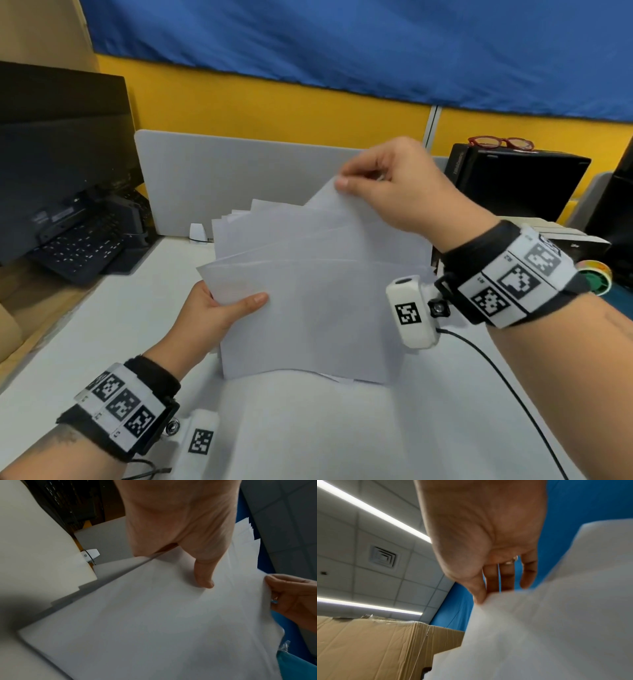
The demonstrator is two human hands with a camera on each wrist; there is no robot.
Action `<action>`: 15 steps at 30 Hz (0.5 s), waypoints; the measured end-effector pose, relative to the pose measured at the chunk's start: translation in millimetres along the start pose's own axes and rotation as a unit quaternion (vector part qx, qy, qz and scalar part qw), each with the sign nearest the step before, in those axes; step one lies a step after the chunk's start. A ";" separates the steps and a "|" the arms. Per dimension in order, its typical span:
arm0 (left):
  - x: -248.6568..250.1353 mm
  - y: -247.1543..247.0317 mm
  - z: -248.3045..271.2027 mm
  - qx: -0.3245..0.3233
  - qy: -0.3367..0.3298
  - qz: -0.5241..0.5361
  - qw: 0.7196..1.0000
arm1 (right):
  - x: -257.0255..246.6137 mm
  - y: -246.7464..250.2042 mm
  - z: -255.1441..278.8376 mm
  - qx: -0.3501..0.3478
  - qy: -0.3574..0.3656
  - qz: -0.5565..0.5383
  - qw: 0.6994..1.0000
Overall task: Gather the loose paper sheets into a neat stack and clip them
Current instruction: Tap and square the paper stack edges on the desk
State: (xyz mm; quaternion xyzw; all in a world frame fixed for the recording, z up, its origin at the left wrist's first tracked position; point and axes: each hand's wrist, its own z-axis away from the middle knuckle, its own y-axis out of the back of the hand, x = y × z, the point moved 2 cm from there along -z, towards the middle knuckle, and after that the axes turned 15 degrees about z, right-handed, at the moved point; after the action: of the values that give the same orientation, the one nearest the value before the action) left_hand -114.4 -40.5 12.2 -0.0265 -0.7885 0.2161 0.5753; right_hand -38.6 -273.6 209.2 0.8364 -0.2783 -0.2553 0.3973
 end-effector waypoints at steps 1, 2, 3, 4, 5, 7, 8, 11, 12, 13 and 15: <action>-0.4 0.0 -0.3 0.000 -0.001 0.001 1.000 | -1.7 3.1 -3.1 0.037 0.003 -0.015 0.999; -0.4 -0.2 -0.3 0.000 -0.001 0.001 1.000 | -2.4 6.8 -5.3 0.067 0.007 -0.032 0.997; -0.4 -0.6 -0.1 0.000 0.000 0.002 1.000 | -1.5 11.1 -6.9 0.095 0.010 -0.052 0.994; -0.4 -0.2 0.0 -0.001 -0.001 0.002 1.000 | 1.5 15.9 -8.0 0.124 0.009 -0.073 0.990; -1.0 -0.3 -0.3 -0.002 -0.001 0.002 1.000 | 6.2 21.0 -8.1 0.144 0.003 -0.090 0.985; -1.9 0.9 -0.7 0.000 -0.002 0.004 1.000 | 15.6 28.7 -6.6 0.157 -0.008 -0.110 0.981; -2.7 1.8 -0.9 0.001 -0.002 0.006 1.000 | 21.5 31.7 -4.6 0.171 -0.016 -0.109 0.979; -4.1 2.3 -1.6 -0.002 -0.001 0.008 1.000 | 45.8 33.3 8.3 0.180 -0.053 -0.125 0.974; -4.4 2.6 -1.7 -0.003 -0.003 0.008 1.000 | 55.8 31.0 15.9 0.186 -0.070 -0.130 0.971; -4.8 3.0 -1.8 -0.001 -0.002 0.010 1.000 | 65.7 27.4 26.1 0.194 -0.089 -0.133 0.968; -6.7 4.7 -2.5 0.004 -0.001 0.016 1.000 | 83.9 15.9 51.2 0.191 -0.128 -0.162 0.960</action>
State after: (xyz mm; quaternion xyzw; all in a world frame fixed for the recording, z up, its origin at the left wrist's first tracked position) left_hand -110.7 -37.4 5.0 -0.0364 -0.7879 0.2282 0.5709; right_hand -16.0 -364.8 176.4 0.8907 -0.2313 -0.3634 0.1450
